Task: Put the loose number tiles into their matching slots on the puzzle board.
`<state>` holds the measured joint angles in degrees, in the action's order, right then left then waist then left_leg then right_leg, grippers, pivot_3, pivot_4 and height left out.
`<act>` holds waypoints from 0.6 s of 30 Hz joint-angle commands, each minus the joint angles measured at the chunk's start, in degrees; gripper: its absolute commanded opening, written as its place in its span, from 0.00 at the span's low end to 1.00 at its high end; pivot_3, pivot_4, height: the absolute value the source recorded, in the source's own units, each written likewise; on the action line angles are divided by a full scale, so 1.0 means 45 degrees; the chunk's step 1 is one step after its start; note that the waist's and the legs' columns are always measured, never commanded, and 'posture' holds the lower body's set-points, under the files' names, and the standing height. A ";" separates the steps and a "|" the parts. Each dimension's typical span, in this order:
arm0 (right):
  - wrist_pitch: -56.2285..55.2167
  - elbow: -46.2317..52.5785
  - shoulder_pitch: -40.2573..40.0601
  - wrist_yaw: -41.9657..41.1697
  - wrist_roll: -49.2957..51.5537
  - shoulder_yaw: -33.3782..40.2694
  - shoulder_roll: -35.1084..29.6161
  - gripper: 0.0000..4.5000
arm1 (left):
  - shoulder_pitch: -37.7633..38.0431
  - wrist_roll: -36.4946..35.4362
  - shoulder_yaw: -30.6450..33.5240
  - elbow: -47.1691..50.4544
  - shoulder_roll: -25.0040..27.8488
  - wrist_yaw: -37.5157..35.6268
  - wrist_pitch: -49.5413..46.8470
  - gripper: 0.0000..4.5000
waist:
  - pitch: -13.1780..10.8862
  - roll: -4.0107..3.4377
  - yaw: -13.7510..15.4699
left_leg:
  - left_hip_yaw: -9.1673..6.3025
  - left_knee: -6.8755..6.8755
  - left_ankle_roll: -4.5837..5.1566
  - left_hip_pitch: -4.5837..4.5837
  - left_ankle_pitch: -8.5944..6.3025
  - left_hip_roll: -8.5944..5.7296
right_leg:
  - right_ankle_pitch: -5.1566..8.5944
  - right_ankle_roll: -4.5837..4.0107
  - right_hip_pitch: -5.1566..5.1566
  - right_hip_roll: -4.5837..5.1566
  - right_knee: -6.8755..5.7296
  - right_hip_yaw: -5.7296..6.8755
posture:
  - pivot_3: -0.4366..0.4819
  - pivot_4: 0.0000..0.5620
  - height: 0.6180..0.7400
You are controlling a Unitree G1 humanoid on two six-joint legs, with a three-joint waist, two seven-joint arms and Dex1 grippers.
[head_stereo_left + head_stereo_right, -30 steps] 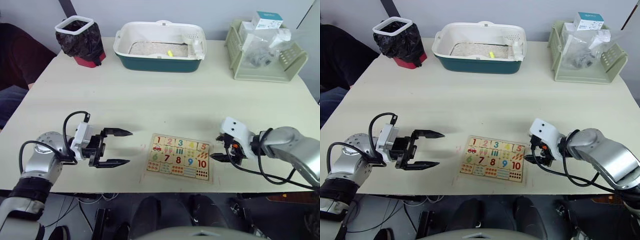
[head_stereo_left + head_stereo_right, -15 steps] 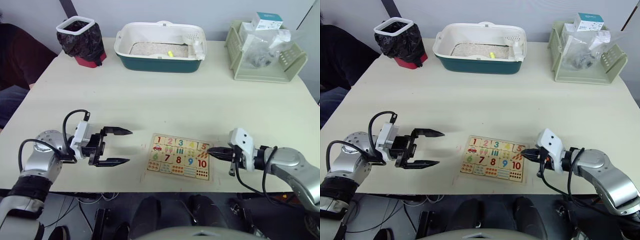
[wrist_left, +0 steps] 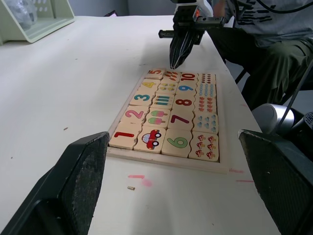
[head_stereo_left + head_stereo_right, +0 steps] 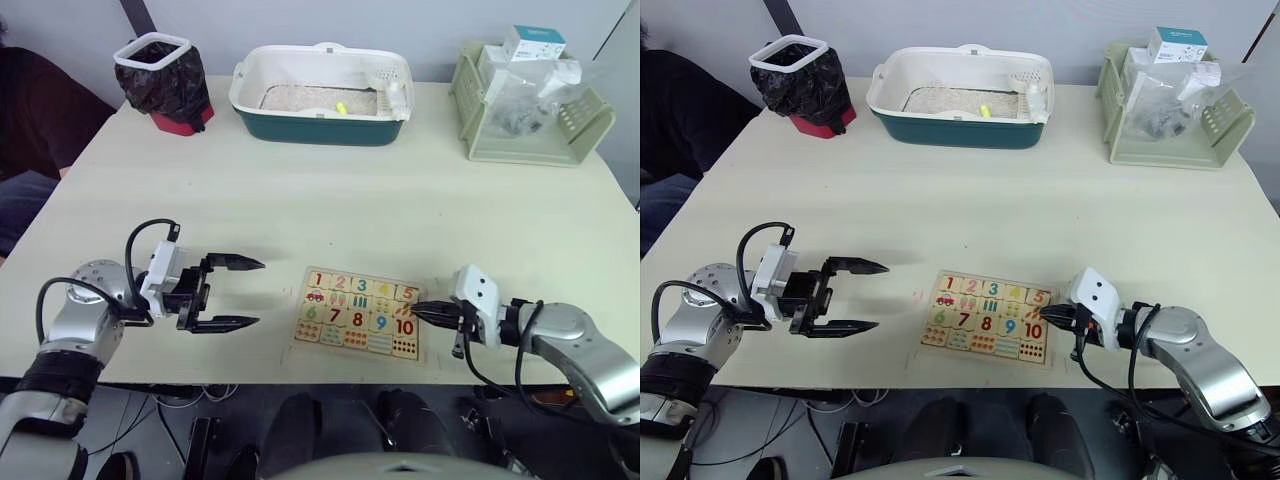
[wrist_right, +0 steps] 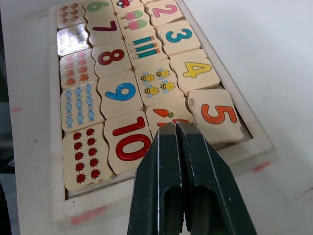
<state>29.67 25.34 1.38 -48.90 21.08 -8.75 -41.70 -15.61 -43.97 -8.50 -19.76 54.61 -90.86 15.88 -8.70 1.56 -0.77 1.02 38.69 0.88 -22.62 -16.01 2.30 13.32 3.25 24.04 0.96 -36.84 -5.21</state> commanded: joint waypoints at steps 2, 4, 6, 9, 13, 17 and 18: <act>-0.0288 -0.0016 0.0047 -0.0088 -0.0154 -0.0034 0.0112 0.01 | -0.0156 -0.0105 0.0141 0.0168 0.0209 -0.0364 -0.0024 1.00 | 0.0000 0.0000 0.0000 | 0.0000 0.0002 0.0000 0.0000 0.0000 0.0000 | 0.0000 0.0000 -0.0001 0.0000 0.0000 0.0000 | 0.48 0.27 1.00; -0.0322 -0.0128 0.0059 -0.0074 -0.0254 -0.0087 0.0160 0.01 | -0.0151 -0.0109 0.0148 0.0178 0.0205 -0.0364 -0.0033 1.00 | 0.0000 0.0000 0.0001 | 0.0000 0.0002 0.0000 0.0000 0.0000 0.0000 | 0.0000 0.0000 -0.0001 0.0000 0.0000 0.0000 | 0.48 0.27 1.00; -0.0410 -0.0237 0.0034 -0.0095 -0.0395 -0.0147 0.0142 0.01 | -0.0135 -0.0117 0.0160 0.0202 0.0204 -0.0364 -0.0043 1.00 | 0.0000 0.0000 0.0001 | 0.0000 0.0002 0.0000 0.0000 0.0000 -0.0001 | 0.0000 0.0000 -0.0002 0.0000 0.0000 0.0000 | 0.48 0.27 1.00; -0.0461 -0.0293 0.0016 -0.0113 -0.0452 -0.0129 0.0166 0.01 | -0.0111 -0.0130 0.0169 0.0225 0.0217 -0.0364 -0.0053 1.00 | 0.0000 0.0000 -0.0001 | -0.0001 0.0002 0.0000 0.0001 0.0000 0.0000 | 0.0000 0.0000 -0.0002 0.0000 -0.0001 0.0000 | 0.48 0.27 1.00; -0.0491 -0.0353 0.0052 -0.0108 -0.0490 -0.0099 0.0216 0.01 | -0.0074 -0.0187 0.0163 0.0224 0.0265 -0.0364 -0.0063 1.00 | 0.0000 0.0000 0.0000 | -0.0001 0.0005 0.0000 0.0009 0.0000 0.0000 | 0.0000 0.0000 -0.0013 0.0000 -0.0001 0.0000 | 0.48 0.27 1.00; -0.0511 -0.0371 0.0056 -0.0113 -0.0527 -0.0056 0.0255 0.01 | -0.0054 -0.0218 0.0147 0.0207 0.0311 -0.0364 -0.0039 1.00 | 0.0000 0.0000 0.0000 | 0.0000 0.0005 0.0000 0.0021 0.0000 0.0000 | 0.0000 0.0000 -0.0024 0.0000 -0.0001 0.0000 | 0.48 0.27 1.00; -0.0515 -0.0376 0.0060 -0.0125 -0.0536 -0.0047 0.0264 0.01 | -0.0050 -0.0218 0.0147 0.0210 0.0312 -0.0364 -0.0038 1.00 | 0.0000 0.0000 0.0000 | -0.0001 0.0005 0.0000 0.0022 0.0000 0.0000 | 0.0000 0.0000 -0.0024 0.0000 -0.0002 0.0000 | 0.48 0.27 1.00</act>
<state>28.15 23.33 1.49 -49.11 18.50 -9.65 -40.49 -15.60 -44.00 -8.50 -19.73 54.79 -90.86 15.54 -8.69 1.56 -0.77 1.02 38.71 0.88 -22.52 -16.01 2.30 13.32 3.25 23.92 0.96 -36.85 -5.21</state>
